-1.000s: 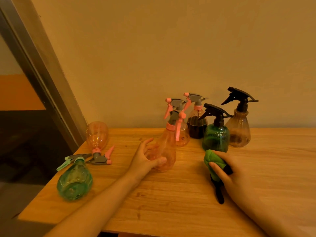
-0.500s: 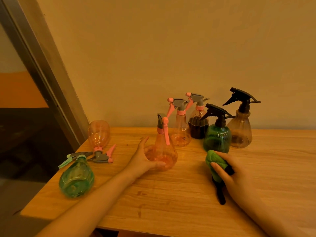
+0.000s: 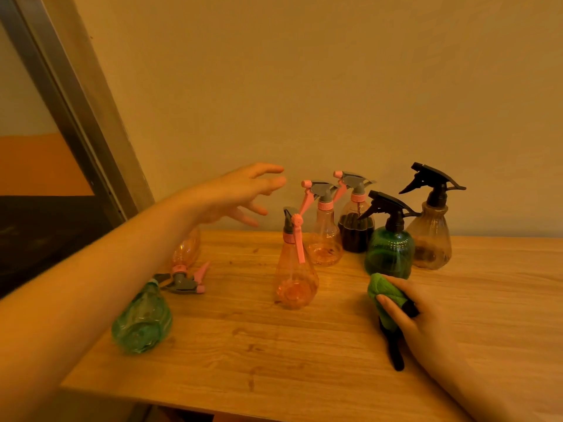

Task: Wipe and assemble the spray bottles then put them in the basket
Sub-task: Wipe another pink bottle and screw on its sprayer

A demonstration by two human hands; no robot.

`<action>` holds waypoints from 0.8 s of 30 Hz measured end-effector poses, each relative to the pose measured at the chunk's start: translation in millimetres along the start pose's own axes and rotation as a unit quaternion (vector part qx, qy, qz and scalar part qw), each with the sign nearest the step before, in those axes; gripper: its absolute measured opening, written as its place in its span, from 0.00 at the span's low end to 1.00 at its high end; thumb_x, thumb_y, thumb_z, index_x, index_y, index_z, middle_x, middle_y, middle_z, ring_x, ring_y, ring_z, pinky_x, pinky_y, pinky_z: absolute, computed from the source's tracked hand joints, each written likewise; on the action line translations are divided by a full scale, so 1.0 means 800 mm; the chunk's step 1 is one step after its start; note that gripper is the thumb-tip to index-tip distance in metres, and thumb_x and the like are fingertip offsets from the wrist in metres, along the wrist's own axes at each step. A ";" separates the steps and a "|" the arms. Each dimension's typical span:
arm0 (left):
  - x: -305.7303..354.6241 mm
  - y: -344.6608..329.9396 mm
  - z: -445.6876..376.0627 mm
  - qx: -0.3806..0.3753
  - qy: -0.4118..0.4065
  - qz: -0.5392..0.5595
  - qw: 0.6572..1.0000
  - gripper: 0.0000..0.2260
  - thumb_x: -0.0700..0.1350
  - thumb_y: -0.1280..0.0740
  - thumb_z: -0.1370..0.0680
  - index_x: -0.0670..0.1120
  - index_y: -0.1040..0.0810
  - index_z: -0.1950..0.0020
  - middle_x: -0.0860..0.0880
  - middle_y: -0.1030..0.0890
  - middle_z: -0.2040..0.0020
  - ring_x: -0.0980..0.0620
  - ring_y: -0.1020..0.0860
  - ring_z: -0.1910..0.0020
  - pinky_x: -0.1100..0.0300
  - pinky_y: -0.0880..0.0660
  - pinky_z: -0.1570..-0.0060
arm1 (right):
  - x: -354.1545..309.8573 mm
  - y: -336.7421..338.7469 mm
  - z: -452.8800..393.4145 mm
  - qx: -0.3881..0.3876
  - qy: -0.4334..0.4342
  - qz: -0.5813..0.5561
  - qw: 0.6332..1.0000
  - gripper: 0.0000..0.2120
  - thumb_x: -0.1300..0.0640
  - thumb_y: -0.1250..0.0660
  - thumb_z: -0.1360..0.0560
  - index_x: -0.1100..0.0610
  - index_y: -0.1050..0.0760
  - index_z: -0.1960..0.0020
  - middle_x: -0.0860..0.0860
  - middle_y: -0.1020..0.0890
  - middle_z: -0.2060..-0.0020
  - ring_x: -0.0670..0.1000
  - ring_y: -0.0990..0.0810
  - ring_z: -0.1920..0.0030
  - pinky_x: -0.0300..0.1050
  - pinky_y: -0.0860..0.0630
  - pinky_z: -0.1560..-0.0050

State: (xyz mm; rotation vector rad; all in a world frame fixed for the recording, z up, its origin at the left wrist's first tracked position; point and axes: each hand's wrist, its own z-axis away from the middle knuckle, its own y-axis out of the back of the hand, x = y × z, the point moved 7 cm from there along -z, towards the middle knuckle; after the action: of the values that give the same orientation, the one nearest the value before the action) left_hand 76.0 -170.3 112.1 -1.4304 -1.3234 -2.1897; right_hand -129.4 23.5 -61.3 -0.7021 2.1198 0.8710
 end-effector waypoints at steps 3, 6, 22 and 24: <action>0.023 -0.021 0.002 -0.070 0.044 -0.085 0.993 0.29 0.61 0.33 0.30 0.60 0.34 0.30 0.47 0.37 0.26 0.40 0.27 0.38 0.48 0.21 0.48 | 0.001 0.001 0.001 0.003 0.005 0.005 1.000 0.20 0.24 0.40 0.35 0.28 0.28 0.45 0.37 0.21 0.48 0.40 0.22 0.47 0.32 0.27 0.48; 0.029 -0.041 0.000 -0.122 0.075 -0.127 0.982 0.29 0.57 0.30 0.30 0.57 0.33 0.31 0.47 0.37 0.26 0.38 0.29 0.36 0.50 0.21 0.49 | 0.001 0.000 0.000 0.004 0.011 0.010 1.000 0.19 0.27 0.39 0.33 0.29 0.28 0.44 0.38 0.21 0.48 0.41 0.22 0.47 0.34 0.26 0.47; 0.012 -0.052 0.000 -0.108 0.083 0.042 0.990 0.17 0.28 0.38 0.25 0.49 0.24 0.46 0.41 0.28 0.39 0.45 0.20 0.52 0.55 0.18 0.64 | -0.008 -0.002 0.000 -0.011 0.024 0.029 0.999 0.17 0.44 0.30 0.28 0.26 0.29 0.45 0.34 0.22 0.48 0.38 0.23 0.48 0.29 0.29 0.48; 0.000 -0.052 0.003 -0.119 0.085 0.032 0.989 0.19 0.27 0.39 0.25 0.50 0.25 0.46 0.40 0.28 0.38 0.46 0.22 0.53 0.56 0.20 0.62 | -0.008 -0.002 0.001 -0.011 0.022 0.029 0.999 0.17 0.46 0.31 0.27 0.26 0.29 0.45 0.33 0.22 0.49 0.38 0.23 0.48 0.28 0.29 0.48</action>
State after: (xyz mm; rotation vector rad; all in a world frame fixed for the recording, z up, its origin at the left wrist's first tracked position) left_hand 52.6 -144.7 88.7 -1.3039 -0.9735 -2.4308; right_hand -124.3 24.4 -56.7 -0.6806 2.1820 0.9191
